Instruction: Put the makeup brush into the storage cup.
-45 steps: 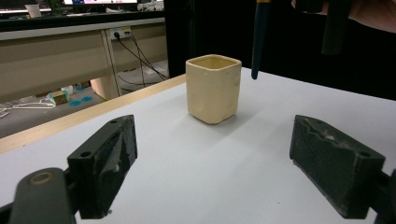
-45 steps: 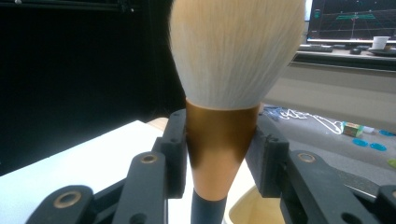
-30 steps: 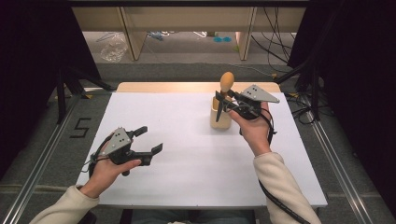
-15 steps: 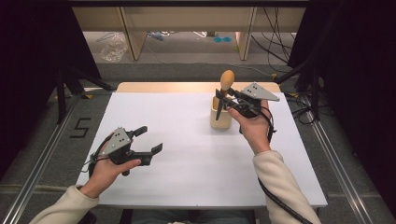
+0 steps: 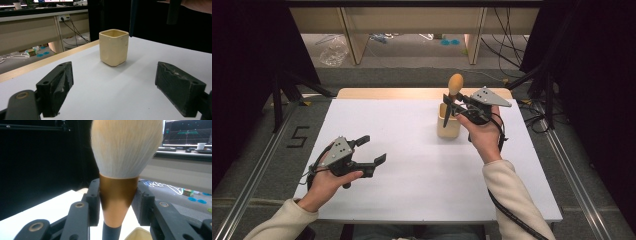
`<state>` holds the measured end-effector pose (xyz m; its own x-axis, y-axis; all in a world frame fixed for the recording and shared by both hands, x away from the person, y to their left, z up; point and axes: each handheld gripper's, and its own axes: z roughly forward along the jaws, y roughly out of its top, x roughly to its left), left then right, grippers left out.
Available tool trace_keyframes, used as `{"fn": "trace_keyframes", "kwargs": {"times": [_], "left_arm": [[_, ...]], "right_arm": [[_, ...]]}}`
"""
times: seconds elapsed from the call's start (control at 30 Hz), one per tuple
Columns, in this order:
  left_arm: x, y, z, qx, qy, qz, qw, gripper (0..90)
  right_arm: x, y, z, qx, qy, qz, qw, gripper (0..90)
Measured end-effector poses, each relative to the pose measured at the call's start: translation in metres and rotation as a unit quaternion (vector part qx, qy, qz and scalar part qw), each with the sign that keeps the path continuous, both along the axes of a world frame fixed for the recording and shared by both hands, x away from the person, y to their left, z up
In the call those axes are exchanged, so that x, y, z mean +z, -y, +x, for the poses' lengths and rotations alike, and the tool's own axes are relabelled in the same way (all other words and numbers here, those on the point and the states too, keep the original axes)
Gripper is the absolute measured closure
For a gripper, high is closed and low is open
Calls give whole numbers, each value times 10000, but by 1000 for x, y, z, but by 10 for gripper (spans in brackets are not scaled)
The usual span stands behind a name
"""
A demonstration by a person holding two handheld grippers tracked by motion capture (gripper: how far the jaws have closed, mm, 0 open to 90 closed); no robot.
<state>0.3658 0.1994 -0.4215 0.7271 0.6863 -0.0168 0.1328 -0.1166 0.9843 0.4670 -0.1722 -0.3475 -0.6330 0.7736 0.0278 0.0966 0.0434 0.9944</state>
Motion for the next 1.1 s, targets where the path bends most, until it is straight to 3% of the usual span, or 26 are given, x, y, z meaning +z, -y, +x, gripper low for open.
{"fn": "trace_keyframes", "kwargs": {"times": [1.1], "left_arm": [[1,-1,-1,16,-20,50,10000,148]], "right_arm": [[6,0,7,-57,53,106,9999,640]]}}
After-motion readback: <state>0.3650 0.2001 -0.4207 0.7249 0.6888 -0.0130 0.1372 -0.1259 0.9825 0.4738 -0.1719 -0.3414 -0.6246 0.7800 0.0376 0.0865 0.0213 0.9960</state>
